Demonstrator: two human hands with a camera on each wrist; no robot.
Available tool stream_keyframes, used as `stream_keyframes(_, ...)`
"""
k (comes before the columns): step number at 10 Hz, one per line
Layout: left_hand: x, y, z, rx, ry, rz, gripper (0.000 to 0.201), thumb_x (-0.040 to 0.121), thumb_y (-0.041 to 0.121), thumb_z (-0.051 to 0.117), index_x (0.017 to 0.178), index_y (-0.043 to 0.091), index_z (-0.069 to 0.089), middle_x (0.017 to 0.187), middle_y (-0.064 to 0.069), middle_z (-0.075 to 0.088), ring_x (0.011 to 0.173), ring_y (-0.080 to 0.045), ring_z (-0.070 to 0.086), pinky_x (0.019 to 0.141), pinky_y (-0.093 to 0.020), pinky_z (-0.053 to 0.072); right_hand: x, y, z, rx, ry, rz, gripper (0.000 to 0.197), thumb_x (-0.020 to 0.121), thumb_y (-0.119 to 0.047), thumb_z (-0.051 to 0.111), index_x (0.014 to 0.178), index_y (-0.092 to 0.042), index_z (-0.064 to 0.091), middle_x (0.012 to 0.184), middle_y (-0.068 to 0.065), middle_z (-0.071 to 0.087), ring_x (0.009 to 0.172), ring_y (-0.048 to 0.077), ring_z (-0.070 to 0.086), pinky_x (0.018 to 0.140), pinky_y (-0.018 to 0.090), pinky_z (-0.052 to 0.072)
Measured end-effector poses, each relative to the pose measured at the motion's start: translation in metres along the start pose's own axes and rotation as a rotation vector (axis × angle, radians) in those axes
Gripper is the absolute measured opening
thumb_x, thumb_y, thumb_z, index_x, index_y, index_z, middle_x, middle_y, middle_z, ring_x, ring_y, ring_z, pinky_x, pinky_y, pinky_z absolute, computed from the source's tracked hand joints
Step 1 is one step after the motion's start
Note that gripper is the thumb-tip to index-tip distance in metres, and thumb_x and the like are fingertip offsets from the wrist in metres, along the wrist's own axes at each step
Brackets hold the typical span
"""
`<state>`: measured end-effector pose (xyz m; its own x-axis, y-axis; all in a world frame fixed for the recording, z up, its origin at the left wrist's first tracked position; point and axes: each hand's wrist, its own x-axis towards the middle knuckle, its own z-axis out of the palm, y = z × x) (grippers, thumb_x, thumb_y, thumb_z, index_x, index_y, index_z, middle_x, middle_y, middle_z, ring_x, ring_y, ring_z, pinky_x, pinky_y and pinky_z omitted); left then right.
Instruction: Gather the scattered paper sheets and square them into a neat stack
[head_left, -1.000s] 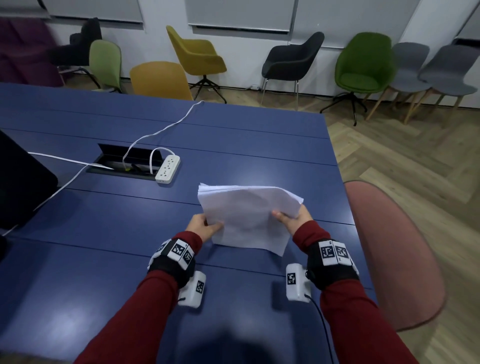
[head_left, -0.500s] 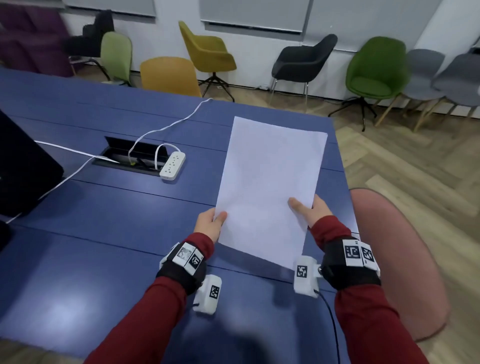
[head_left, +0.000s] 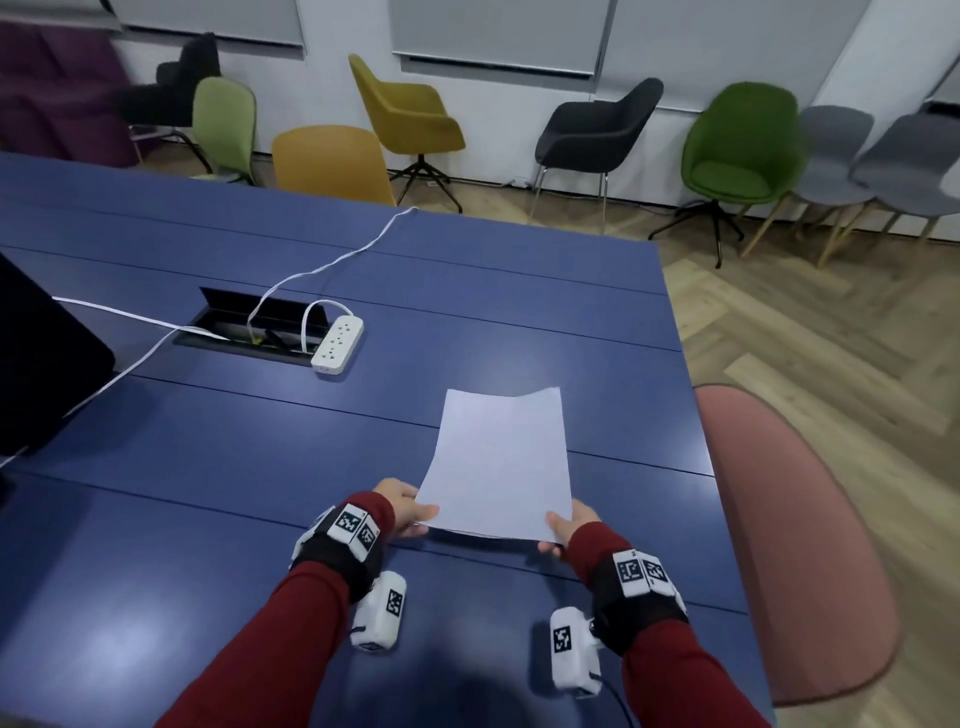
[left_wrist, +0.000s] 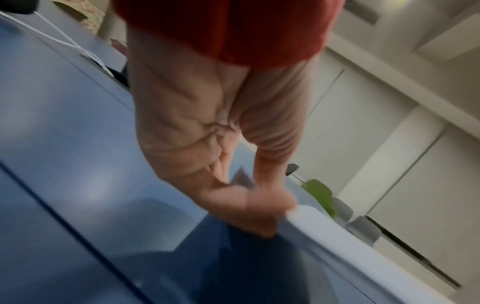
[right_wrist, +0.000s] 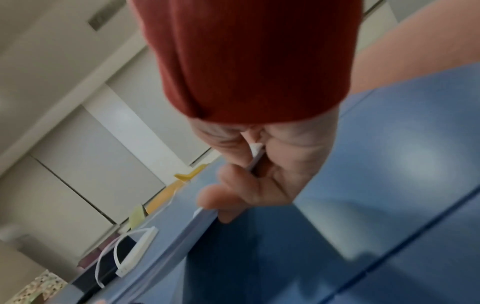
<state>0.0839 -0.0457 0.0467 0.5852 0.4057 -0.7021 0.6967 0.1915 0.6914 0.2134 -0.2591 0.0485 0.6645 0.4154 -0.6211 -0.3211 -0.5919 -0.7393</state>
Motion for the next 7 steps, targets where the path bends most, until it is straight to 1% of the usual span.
stream_keyframes(1,0.004,-0.014,-0.002,-0.075,0.015,-0.018,0.021,0.083,-0.013,0.057,0.065,-0.002,0.06,0.075,-0.007,0.06,0.051,-0.008,0.062,0.043,-0.014,0.053,0.008,0.005,0.003,-0.23,0.044,0.08,0.007,0.091,-0.016,0.05,0.092,-0.01,0.053,0.075,0.003,0.054,0.056,0.013,0.056,0.056,0.019,0.042)
stream_keyframes(2,0.008,-0.032,0.0,-0.065,0.174,-0.033,0.026,0.079,-0.019,0.056,0.058,-0.003,0.056,0.068,-0.011,0.059,0.033,-0.008,0.058,0.038,-0.017,0.052,0.014,0.015,0.006,-0.391,0.041,0.149,0.031,0.087,-0.022,0.053,0.058,-0.014,0.043,0.06,0.001,0.047,0.073,0.017,0.049,0.07,0.025,0.044)
stream_keyframes(3,0.009,-0.044,0.003,0.062,0.362,-0.046,0.021,0.07,-0.008,0.068,0.058,0.007,0.059,0.065,-0.014,0.063,0.042,-0.019,0.06,0.056,-0.034,0.061,0.012,0.024,0.004,-0.258,-0.047,0.249,0.018,0.067,-0.022,0.065,0.064,-0.021,0.047,0.044,-0.004,0.061,0.091,0.017,0.052,0.09,0.029,0.048)
stream_keyframes(4,0.004,-0.047,0.004,0.214,0.445,-0.055,0.018,0.064,0.007,0.072,0.054,0.017,0.062,0.061,-0.006,0.066,0.061,-0.023,0.064,0.073,-0.025,0.056,0.002,0.029,0.003,-0.113,-0.023,0.231,0.019,0.07,-0.011,0.068,0.069,-0.022,0.052,0.062,-0.006,0.065,0.093,0.022,0.055,0.089,0.03,0.051)
stream_keyframes(5,0.006,-0.049,0.005,0.13,0.488,-0.013,0.016,0.061,0.006,0.074,0.055,0.017,0.064,0.07,-0.012,0.074,0.07,-0.026,0.072,0.076,-0.028,0.058,0.005,0.032,0.007,-0.217,0.06,0.223,0.006,0.078,-0.004,0.065,0.081,-0.01,0.064,0.067,-0.001,0.053,0.081,0.02,0.054,0.074,0.021,0.045)
stream_keyframes(6,0.002,-0.049,0.008,0.14,0.452,0.026,0.015,0.063,0.005,0.073,0.058,0.016,0.064,0.066,-0.009,0.072,0.066,-0.024,0.069,0.075,-0.027,0.057,0.012,0.042,0.008,-0.195,0.119,0.229,0.027,0.073,0.001,0.066,0.1,0.003,0.068,0.059,0.0,0.054,0.06,0.018,0.053,0.059,0.022,0.044)
stream_keyframes(7,0.002,-0.052,0.007,0.138,0.438,0.057,0.021,0.066,0.01,0.075,0.057,0.02,0.059,0.056,0.004,0.06,0.062,-0.017,0.058,0.071,-0.02,0.046,0.021,0.059,0.007,-0.149,0.164,0.208,0.027,0.072,0.002,0.065,0.1,0.001,0.066,0.069,0.008,0.059,0.064,0.021,0.055,0.059,0.025,0.045)
